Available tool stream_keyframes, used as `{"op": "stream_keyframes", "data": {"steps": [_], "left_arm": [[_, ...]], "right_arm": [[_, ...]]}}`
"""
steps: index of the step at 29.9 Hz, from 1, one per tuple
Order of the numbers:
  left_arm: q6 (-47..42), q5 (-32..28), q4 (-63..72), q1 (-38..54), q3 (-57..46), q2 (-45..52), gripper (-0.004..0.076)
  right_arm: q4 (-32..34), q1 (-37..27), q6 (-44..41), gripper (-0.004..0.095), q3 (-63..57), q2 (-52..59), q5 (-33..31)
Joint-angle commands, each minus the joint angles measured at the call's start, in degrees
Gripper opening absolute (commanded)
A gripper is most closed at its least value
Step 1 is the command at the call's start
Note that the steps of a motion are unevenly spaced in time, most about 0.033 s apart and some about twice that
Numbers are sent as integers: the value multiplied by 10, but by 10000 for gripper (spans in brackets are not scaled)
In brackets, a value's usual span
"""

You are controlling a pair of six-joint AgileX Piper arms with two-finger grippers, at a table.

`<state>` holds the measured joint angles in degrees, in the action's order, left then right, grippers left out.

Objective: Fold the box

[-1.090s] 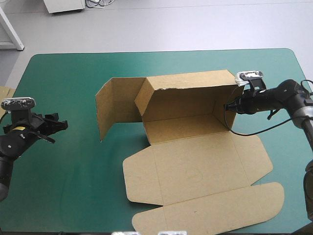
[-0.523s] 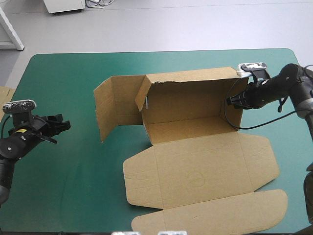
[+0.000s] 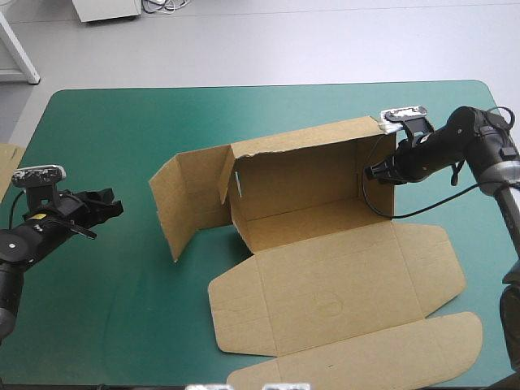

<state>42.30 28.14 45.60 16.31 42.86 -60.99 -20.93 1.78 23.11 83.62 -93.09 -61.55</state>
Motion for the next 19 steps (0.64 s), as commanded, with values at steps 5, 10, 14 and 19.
{"op": "stream_keyframes", "data": {"steps": [5, 10, 14, 19], "left_arm": [[26, -12, 52, 0, 15, 12, 366], [26, -12, 52, 0, 15, 12, 366], [31, -12, 54, 0, 15, 12, 366], [47, -18, 53, -14, 15, 7, 366]], "right_arm": [[-22, 0, 4, 558, 18, 23, 29], [-24, 0, 4, 561, 18, 23, 29], [-28, 0, 1, 559, 18, 32, 25], [-24, 0, 17, 486, -33, 88, 77]]}}
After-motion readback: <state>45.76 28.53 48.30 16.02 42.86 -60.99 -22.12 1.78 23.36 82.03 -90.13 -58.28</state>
